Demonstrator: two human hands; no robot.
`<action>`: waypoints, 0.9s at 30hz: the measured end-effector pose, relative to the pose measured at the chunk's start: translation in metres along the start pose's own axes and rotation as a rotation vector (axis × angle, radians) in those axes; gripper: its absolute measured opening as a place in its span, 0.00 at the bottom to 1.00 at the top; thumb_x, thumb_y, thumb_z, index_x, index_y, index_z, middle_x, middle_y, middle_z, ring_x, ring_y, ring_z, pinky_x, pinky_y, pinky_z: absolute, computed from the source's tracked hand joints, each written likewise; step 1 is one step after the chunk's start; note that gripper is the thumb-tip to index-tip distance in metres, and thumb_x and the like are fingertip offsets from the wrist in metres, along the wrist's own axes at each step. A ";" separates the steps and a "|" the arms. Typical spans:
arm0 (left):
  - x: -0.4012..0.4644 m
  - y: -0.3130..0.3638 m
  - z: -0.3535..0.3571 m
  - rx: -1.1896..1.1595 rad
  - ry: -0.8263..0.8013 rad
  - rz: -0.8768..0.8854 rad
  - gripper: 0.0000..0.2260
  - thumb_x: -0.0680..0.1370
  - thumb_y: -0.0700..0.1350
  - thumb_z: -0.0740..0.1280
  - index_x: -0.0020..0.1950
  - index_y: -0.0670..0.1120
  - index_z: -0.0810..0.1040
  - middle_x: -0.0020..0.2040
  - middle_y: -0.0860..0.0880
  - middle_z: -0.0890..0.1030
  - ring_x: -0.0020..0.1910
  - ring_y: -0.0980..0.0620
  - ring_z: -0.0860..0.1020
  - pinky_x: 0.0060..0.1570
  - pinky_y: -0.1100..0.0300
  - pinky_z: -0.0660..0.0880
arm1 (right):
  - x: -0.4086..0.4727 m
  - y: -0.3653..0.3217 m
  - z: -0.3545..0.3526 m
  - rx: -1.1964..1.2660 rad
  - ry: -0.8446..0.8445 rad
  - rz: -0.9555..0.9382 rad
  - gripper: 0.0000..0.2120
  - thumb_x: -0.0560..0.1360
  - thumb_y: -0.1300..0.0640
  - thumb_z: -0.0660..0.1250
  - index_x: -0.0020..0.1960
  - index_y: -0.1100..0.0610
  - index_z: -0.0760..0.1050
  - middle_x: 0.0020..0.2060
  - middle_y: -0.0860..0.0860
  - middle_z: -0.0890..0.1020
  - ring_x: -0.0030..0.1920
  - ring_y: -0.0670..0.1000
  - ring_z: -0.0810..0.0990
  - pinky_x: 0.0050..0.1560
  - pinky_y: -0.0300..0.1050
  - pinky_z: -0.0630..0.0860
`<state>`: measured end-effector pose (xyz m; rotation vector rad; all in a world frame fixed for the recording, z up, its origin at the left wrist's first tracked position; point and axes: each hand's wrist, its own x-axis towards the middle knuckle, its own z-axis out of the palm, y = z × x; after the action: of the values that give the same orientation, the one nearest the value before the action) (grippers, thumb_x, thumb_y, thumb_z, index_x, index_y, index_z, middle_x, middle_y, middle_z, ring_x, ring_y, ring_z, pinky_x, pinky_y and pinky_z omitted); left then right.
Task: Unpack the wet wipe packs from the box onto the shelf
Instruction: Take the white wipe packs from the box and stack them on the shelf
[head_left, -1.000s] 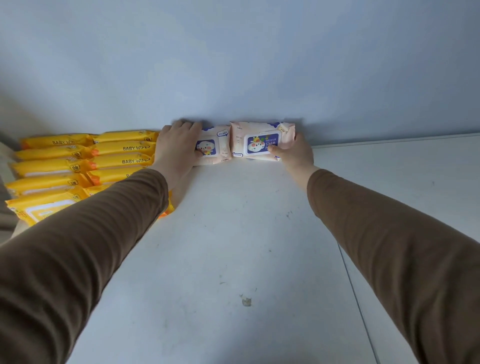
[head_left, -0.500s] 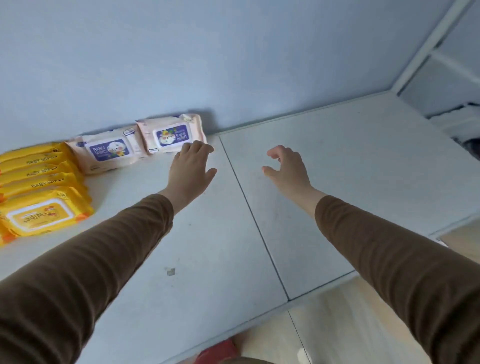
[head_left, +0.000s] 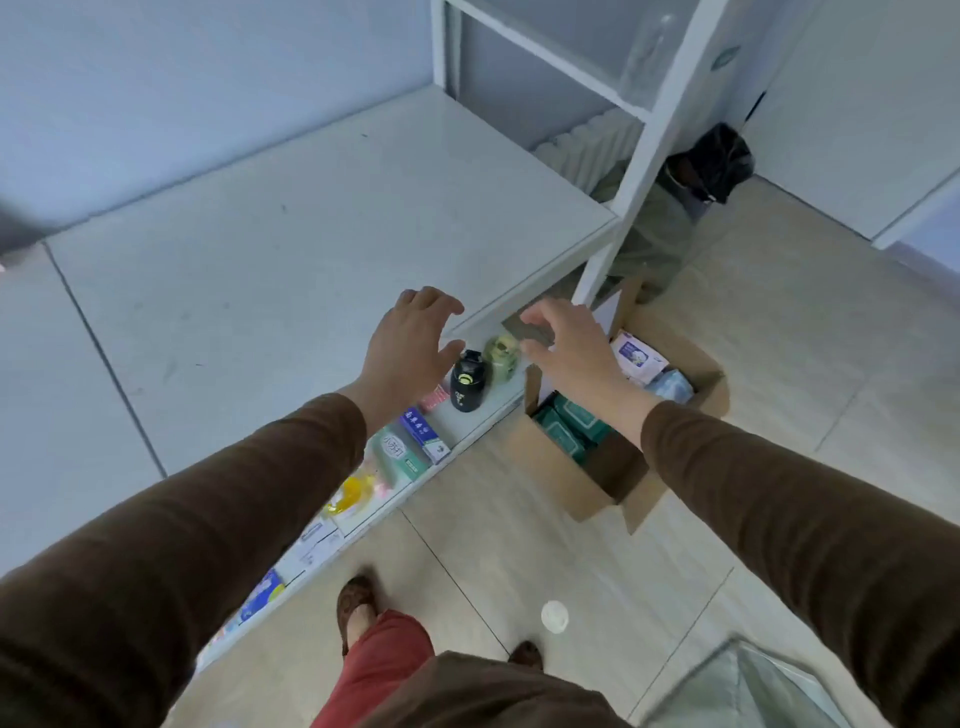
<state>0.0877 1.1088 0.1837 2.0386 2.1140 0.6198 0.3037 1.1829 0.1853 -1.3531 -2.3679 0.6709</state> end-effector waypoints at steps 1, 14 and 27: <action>0.006 0.020 0.015 -0.020 -0.013 0.005 0.17 0.77 0.48 0.69 0.65 0.49 0.75 0.62 0.51 0.76 0.61 0.48 0.71 0.57 0.51 0.74 | -0.005 0.025 -0.010 0.017 -0.004 0.036 0.12 0.77 0.55 0.67 0.60 0.52 0.75 0.56 0.48 0.78 0.59 0.53 0.74 0.60 0.54 0.73; 0.126 0.134 0.226 -0.072 -0.382 -0.018 0.18 0.76 0.47 0.68 0.65 0.47 0.75 0.62 0.47 0.75 0.62 0.43 0.71 0.59 0.47 0.72 | 0.020 0.292 -0.045 0.150 -0.145 0.563 0.09 0.77 0.55 0.68 0.56 0.53 0.72 0.49 0.48 0.77 0.53 0.51 0.78 0.46 0.43 0.68; 0.255 0.176 0.421 0.126 -0.770 -0.096 0.22 0.79 0.46 0.65 0.72 0.49 0.68 0.70 0.48 0.69 0.69 0.46 0.68 0.65 0.49 0.69 | 0.130 0.527 0.003 0.141 -0.395 0.720 0.23 0.79 0.52 0.65 0.72 0.58 0.68 0.66 0.55 0.76 0.64 0.57 0.76 0.52 0.41 0.69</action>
<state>0.3906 1.4406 -0.0842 1.7943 1.7743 -0.2931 0.6134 1.5256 -0.1006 -2.1813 -1.9898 1.3757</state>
